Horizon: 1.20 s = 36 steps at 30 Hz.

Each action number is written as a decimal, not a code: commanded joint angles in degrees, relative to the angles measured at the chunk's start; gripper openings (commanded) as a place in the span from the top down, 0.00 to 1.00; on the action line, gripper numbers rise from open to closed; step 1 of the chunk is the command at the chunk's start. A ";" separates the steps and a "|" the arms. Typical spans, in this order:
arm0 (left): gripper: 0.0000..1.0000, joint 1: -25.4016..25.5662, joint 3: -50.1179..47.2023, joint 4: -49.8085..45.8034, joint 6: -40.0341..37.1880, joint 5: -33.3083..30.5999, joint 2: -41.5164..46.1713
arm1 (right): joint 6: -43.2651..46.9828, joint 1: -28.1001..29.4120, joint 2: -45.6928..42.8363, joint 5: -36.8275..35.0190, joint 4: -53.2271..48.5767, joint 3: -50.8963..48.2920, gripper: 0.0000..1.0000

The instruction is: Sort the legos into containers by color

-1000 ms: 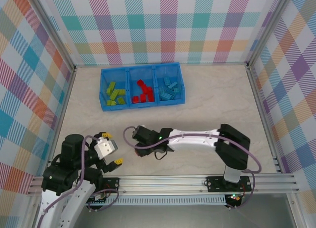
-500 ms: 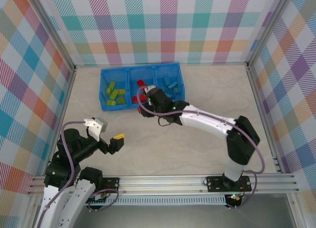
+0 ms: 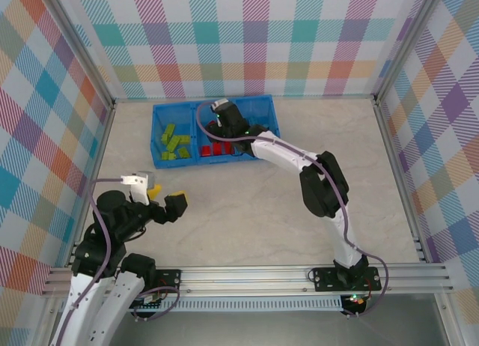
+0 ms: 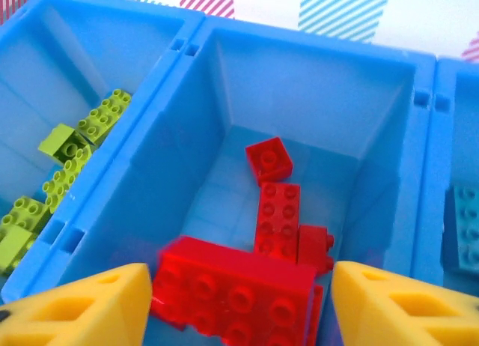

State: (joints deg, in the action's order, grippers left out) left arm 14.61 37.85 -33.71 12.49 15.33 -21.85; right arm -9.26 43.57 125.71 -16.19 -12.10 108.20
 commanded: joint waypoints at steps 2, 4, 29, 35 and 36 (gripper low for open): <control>0.01 0.33 -2.63 2.98 14.06 -9.31 -2.39 | 2.44 0.22 0.01 0.90 -3.69 5.16 0.25; 0.02 0.33 -4.80 5.30 17.19 -13.23 -2.59 | 2.55 0.21 -2.20 0.96 -4.71 4.59 0.25; 0.00 -1.01 -21.99 61.83 -14.30 -37.29 -37.05 | 5.50 -26.33 -56.15 -7.57 28.25 -76.54 0.00; 0.00 -3.57 -21.00 74.44 -14.31 -32.19 -49.46 | 10.38 -32.71 -40.99 -5.94 30.44 -68.58 0.00; 0.00 -4.09 -20.73 76.45 -14.02 -31.65 -51.60 | 11.48 -33.58 -38.33 -6.22 33.23 -68.71 0.01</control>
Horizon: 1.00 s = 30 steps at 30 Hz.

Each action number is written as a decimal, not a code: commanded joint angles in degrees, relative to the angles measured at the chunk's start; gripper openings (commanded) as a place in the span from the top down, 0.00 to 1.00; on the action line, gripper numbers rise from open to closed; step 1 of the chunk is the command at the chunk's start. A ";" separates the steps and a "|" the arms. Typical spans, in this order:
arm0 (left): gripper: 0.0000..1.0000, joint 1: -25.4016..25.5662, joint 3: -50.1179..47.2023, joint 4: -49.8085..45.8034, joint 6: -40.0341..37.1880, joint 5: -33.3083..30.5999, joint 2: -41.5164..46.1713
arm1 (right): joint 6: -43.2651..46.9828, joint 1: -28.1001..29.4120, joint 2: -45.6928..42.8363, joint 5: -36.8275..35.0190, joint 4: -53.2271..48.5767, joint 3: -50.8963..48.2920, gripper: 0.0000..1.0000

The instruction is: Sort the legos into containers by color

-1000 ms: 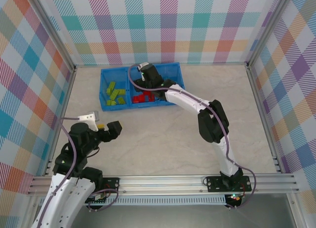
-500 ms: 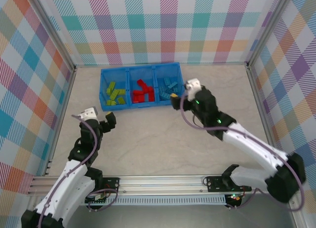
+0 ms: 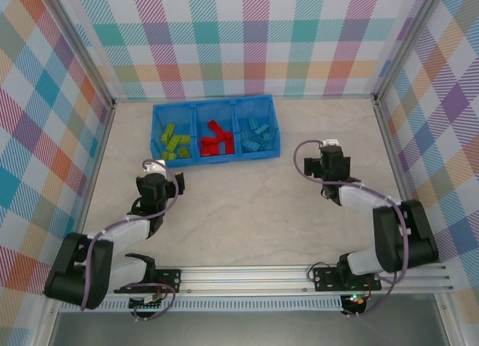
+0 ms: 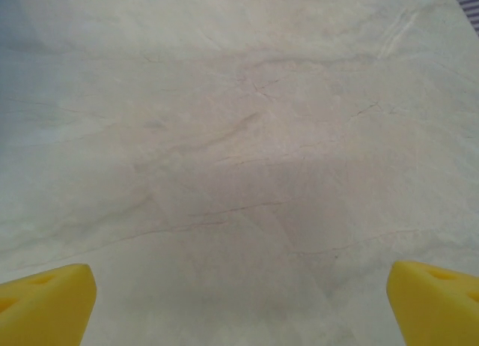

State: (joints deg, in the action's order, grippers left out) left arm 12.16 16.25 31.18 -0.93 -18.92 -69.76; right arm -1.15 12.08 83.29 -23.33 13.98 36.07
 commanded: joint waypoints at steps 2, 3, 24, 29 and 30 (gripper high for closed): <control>0.00 -2.69 3.27 11.48 -1.95 4.42 -7.25 | 1.21 -5.70 9.37 3.35 11.63 2.64 0.00; 0.00 -3.00 3.71 13.47 -3.19 5.71 -9.17 | -0.12 -6.55 8.99 5.31 7.65 4.18 0.00; 0.00 -6.51 7.11 16.46 -0.76 8.52 -19.89 | -1.00 -11.09 5.51 17.97 53.00 -22.24 0.00; 0.00 -6.54 7.15 16.49 -0.83 8.53 -19.89 | 3.78 -9.92 6.70 26.30 56.82 -22.85 0.00; 0.00 -6.51 7.14 16.52 -0.79 8.52 -19.89 | 4.41 -9.61 5.48 26.33 48.85 -19.53 0.00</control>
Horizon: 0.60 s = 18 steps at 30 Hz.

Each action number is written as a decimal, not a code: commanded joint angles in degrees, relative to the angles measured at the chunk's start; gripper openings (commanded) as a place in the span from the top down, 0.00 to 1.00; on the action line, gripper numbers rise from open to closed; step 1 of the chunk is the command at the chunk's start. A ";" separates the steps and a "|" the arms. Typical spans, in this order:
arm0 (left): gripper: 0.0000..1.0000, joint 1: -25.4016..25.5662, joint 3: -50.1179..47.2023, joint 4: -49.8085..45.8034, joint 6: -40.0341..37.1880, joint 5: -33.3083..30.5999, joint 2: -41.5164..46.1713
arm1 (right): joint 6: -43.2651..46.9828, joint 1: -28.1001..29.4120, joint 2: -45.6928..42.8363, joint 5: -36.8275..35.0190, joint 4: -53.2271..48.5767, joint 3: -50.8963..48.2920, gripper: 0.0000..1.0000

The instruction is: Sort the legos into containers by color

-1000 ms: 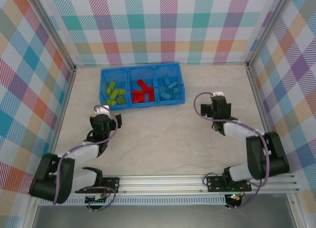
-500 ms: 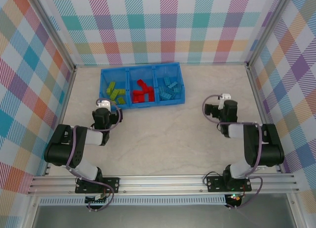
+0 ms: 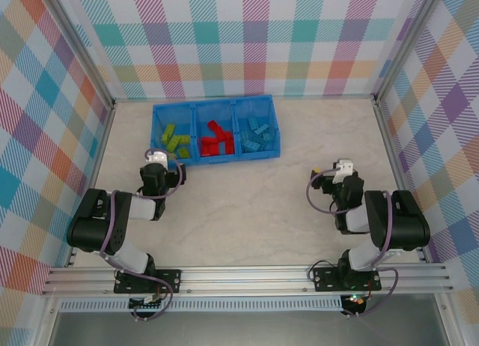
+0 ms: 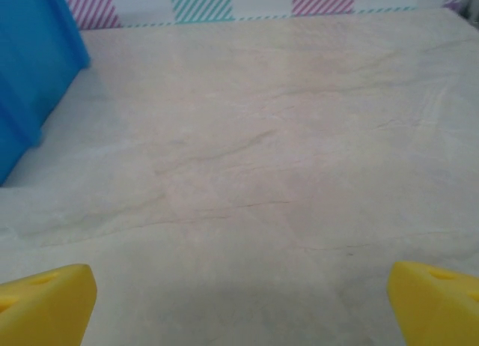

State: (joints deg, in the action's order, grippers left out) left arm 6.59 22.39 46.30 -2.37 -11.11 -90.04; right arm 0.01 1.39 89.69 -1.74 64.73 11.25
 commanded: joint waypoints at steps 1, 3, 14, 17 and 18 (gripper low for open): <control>0.00 -0.96 0.99 1.34 0.70 0.73 0.39 | 3.19 1.15 -1.34 4.47 -8.08 8.14 0.00; 0.00 -0.93 1.03 1.33 0.68 0.72 0.39 | 1.39 0.90 -0.62 1.71 -10.38 9.84 0.00; 0.00 -0.96 1.03 1.33 0.66 0.74 0.39 | 0.43 0.50 -0.58 0.16 -11.38 10.38 0.00; 0.00 -0.95 0.99 1.39 0.68 0.72 0.39 | 0.30 0.54 -0.48 0.33 -11.75 10.69 0.00; 0.00 -0.95 0.99 1.35 0.69 0.72 0.39 | 0.13 0.34 -0.49 0.76 -12.46 11.08 0.00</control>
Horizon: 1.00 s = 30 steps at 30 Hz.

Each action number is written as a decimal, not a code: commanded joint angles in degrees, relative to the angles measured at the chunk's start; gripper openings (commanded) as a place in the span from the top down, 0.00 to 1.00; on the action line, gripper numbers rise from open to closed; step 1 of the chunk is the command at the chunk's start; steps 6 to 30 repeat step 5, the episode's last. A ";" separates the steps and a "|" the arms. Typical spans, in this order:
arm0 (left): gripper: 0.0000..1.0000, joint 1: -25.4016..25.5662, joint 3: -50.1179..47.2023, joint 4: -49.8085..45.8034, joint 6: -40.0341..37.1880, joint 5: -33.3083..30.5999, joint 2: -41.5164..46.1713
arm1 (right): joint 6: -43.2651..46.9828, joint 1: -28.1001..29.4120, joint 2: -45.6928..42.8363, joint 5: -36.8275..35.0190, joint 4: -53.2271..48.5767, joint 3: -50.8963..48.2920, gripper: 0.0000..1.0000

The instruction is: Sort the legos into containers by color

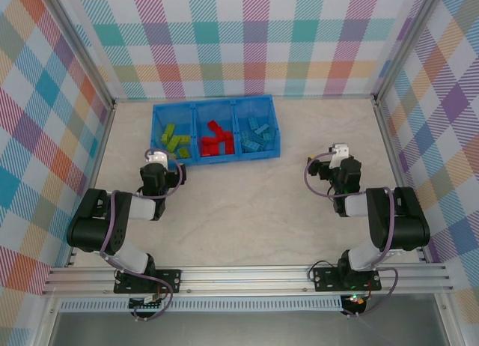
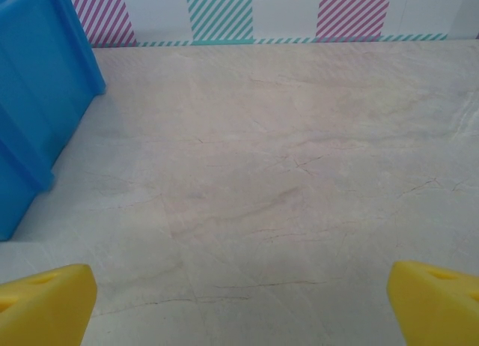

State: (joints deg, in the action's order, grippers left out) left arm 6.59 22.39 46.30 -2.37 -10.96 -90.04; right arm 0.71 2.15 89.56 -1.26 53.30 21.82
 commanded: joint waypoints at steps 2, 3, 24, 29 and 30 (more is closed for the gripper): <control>0.00 -0.95 0.99 1.33 0.66 0.57 0.39 | -0.97 -1.50 -0.33 2.43 -2.40 1.18 0.01; 0.00 -0.96 0.99 1.35 0.70 0.56 0.40 | -0.97 -1.46 -0.23 2.44 -2.37 1.13 0.00; 0.00 -0.96 1.00 1.40 0.70 0.57 0.39 | -0.72 -1.44 -0.37 1.86 -1.13 0.49 0.00; 0.00 -0.96 1.00 1.40 0.70 0.57 0.39 | -0.72 -1.44 -0.37 1.86 -1.13 0.49 0.00; 0.00 -0.96 1.00 1.40 0.70 0.57 0.39 | -0.72 -1.44 -0.37 1.86 -1.13 0.49 0.00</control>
